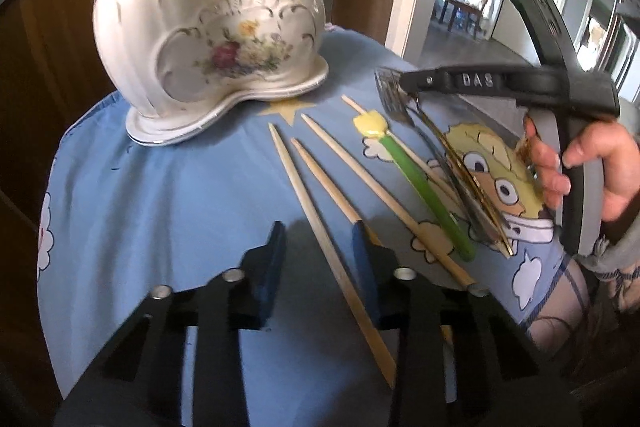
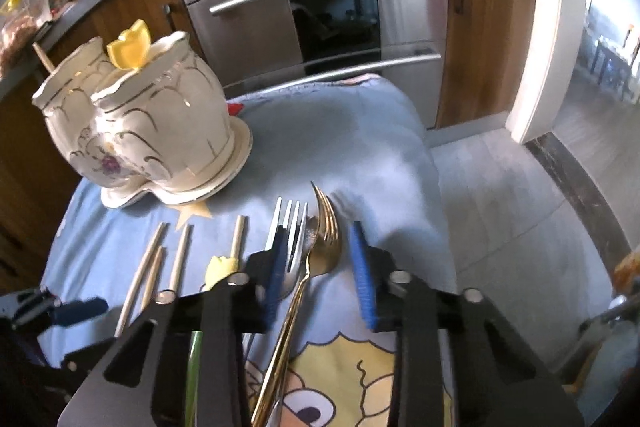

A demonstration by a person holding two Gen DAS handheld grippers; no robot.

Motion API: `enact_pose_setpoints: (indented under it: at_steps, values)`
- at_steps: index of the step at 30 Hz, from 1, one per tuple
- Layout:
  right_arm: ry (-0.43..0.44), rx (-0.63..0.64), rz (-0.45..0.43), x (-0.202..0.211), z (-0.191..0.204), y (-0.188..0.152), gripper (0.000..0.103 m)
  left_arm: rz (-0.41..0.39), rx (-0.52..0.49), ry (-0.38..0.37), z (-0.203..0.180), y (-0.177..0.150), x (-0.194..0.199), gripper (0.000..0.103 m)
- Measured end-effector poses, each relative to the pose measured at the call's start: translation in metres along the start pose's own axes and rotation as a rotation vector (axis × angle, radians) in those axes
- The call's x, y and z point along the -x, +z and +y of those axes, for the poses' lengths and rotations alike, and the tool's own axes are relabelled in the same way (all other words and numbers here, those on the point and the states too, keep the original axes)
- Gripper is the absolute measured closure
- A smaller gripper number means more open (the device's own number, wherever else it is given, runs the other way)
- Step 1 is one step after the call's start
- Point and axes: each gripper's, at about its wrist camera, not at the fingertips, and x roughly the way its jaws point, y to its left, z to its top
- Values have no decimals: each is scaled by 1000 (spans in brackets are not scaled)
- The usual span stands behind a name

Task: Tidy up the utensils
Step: 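Grasp another wooden chopstick with the left tool while the right tool grasps a gold fork, then drop the chopstick into the large cup with left while right drops gold fork into small cup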

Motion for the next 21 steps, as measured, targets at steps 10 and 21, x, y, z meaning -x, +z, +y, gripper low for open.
enact_pose_setpoints:
  at_steps: [10,21]
  values:
    - [-23,-10,29,-15,0,8,88,21,-16,44,-2,9,-9,86]
    - [16,-12,-102,29,-3,11,98,-21,-9,25,9,14,6,97]
